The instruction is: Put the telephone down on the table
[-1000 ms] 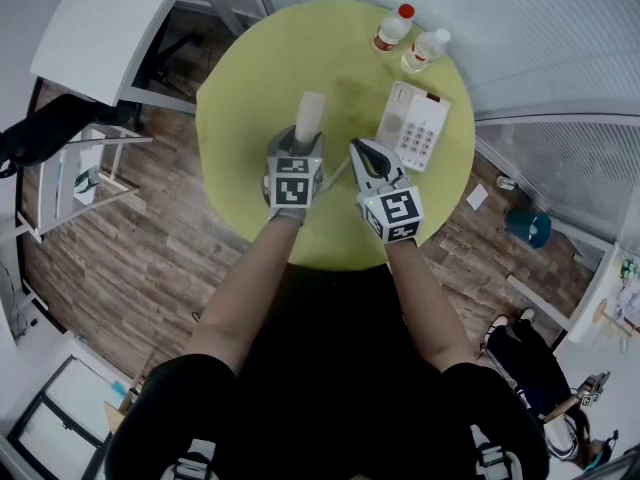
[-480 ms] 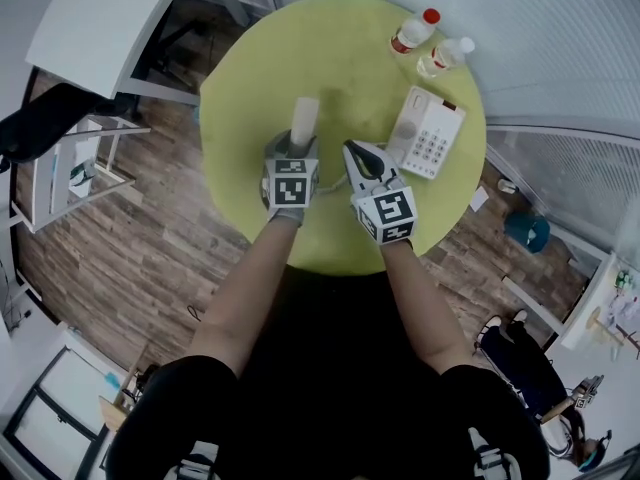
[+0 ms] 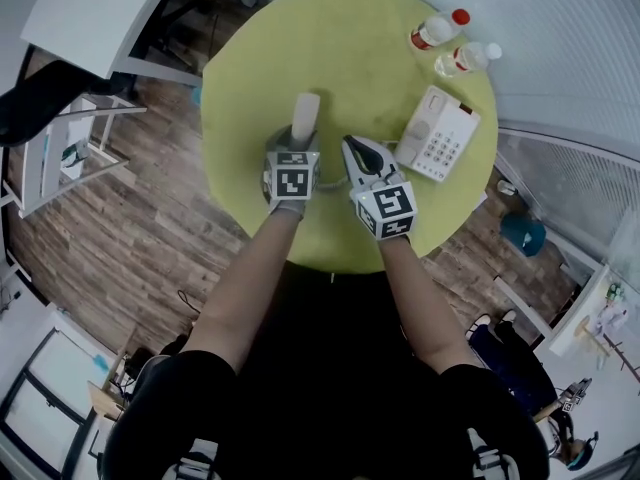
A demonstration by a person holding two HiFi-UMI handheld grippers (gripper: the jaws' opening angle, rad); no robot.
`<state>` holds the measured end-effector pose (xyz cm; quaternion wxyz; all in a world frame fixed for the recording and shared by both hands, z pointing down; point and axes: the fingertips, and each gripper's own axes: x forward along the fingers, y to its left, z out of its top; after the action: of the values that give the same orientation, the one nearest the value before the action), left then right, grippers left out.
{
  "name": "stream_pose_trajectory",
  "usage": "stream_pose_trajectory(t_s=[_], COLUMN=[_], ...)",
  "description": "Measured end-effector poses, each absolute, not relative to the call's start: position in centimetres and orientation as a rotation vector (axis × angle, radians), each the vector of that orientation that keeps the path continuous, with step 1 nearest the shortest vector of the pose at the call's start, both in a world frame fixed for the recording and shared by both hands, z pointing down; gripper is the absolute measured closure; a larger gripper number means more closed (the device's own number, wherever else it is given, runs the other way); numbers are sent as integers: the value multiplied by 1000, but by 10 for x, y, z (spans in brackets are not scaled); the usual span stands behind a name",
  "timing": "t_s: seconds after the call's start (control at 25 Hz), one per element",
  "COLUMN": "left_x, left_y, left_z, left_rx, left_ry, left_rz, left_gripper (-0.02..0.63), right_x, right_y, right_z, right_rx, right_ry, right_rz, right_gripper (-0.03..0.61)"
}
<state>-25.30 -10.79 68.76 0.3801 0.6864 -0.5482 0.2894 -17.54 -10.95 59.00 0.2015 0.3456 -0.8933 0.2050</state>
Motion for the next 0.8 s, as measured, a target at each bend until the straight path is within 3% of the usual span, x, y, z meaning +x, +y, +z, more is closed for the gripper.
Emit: stream_pose_trajectory(t_s=[0.72, 0.8], left_x=[-264, -266], left_y=[-99, -99], left_z=[705, 702], left_rx=[1736, 1735], left_ry=[-1381, -1390], left_rz=[727, 721], left_gripper=[391, 368], right_x=[-184, -184], right_y=[-100, -99], right_z=[596, 592], right_rx=[931, 936], right_ry=[-2478, -2481], right_rz=[609, 601], right_gripper=[558, 558])
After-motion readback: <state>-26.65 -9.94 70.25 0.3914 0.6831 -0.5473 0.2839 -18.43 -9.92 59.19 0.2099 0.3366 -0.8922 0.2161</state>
